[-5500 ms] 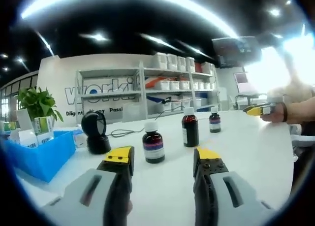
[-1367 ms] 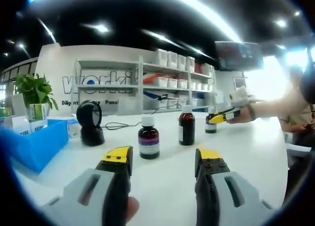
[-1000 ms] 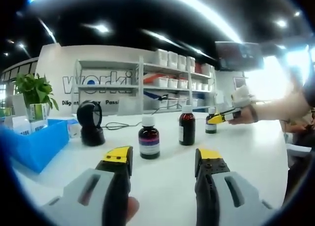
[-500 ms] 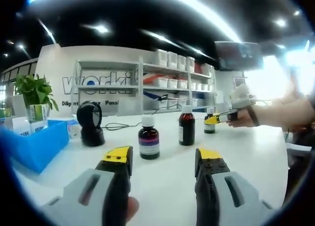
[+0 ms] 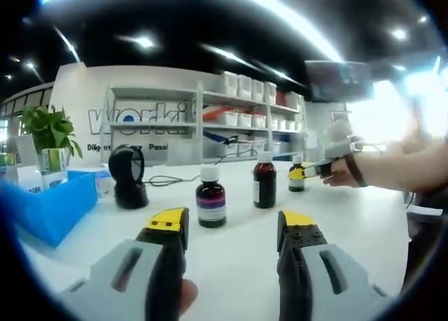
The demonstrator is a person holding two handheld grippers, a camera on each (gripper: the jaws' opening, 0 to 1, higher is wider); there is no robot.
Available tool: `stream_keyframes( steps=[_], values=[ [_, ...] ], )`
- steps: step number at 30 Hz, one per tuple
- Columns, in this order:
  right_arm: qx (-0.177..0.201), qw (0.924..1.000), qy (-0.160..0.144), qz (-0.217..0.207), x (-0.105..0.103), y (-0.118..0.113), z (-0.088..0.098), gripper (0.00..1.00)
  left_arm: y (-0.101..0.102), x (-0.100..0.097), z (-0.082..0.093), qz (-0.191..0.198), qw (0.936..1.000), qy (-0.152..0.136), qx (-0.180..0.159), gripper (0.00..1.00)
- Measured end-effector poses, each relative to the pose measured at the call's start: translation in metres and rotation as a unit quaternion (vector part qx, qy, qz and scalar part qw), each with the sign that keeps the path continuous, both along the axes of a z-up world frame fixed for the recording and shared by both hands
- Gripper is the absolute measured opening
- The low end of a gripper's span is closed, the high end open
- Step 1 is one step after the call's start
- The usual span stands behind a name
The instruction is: Rotate the medicine bottle to make it face forward pick up the medicine bottle inspect the drug traceability code place the medicine on the table
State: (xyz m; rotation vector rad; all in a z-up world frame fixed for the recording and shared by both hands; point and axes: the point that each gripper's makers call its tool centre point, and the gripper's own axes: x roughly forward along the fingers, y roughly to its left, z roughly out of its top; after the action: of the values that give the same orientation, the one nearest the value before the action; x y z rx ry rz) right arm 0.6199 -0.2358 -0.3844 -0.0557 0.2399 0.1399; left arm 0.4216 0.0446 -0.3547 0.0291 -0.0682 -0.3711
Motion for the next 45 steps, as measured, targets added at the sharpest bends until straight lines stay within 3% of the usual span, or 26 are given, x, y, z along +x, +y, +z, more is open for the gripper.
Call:
stream_keyframes(
  steps=[6,9,13,16,19,23,29,32,33,36,40,45],
  values=[
    [0.008,0.9999,0.004,0.006,0.002,0.000,-0.001,0.30,0.001,0.000,0.001,0.001,1.0000,-0.001,-0.002,0.42],
    [0.034,0.9989,0.012,0.029,-0.003,0.009,-0.003,0.42,0.001,0.001,0.000,0.001,1.0000,0.000,-0.001,0.42],
    [0.040,0.9969,0.008,0.067,-0.005,0.011,-0.003,0.43,0.002,0.002,-0.001,0.002,1.0000,0.001,0.000,0.42],
    [0.037,0.9911,-0.020,0.127,-0.007,0.013,0.007,0.45,0.004,0.002,-0.001,0.003,1.0000,0.002,0.001,0.42],
    [0.043,0.9853,-0.028,0.163,-0.011,0.008,0.015,0.48,0.005,0.003,-0.002,0.003,1.0000,0.002,0.001,0.42],
    [0.025,0.9837,-0.036,0.174,-0.012,-0.006,0.028,0.47,0.005,0.004,-0.002,0.003,1.0000,0.003,0.002,0.42],
    [0.028,0.9653,-0.032,0.258,-0.022,0.010,0.036,0.47,0.005,0.004,-0.003,0.004,1.0000,0.004,0.004,0.42],
    [0.015,0.9499,-0.041,0.309,-0.025,0.020,0.038,0.50,0.004,0.004,-0.003,0.002,1.0000,0.005,0.003,0.42],
    [0.001,0.9405,-0.050,0.336,-0.027,0.024,0.038,0.50,0.004,0.004,-0.003,0.002,1.0000,0.004,0.002,0.42],
    [-0.009,0.9296,-0.047,0.366,-0.026,0.027,0.034,0.49,0.005,0.005,-0.004,0.003,1.0000,0.006,0.003,0.42],
    [-0.032,0.9223,-0.039,0.383,-0.019,0.025,0.028,0.47,0.006,0.005,-0.004,0.004,1.0000,0.007,0.003,0.42],
    [-0.008,0.9108,-0.022,0.412,-0.017,0.025,0.020,0.41,0.009,0.006,-0.004,0.004,1.0000,0.008,-0.004,0.42]
  ],
)
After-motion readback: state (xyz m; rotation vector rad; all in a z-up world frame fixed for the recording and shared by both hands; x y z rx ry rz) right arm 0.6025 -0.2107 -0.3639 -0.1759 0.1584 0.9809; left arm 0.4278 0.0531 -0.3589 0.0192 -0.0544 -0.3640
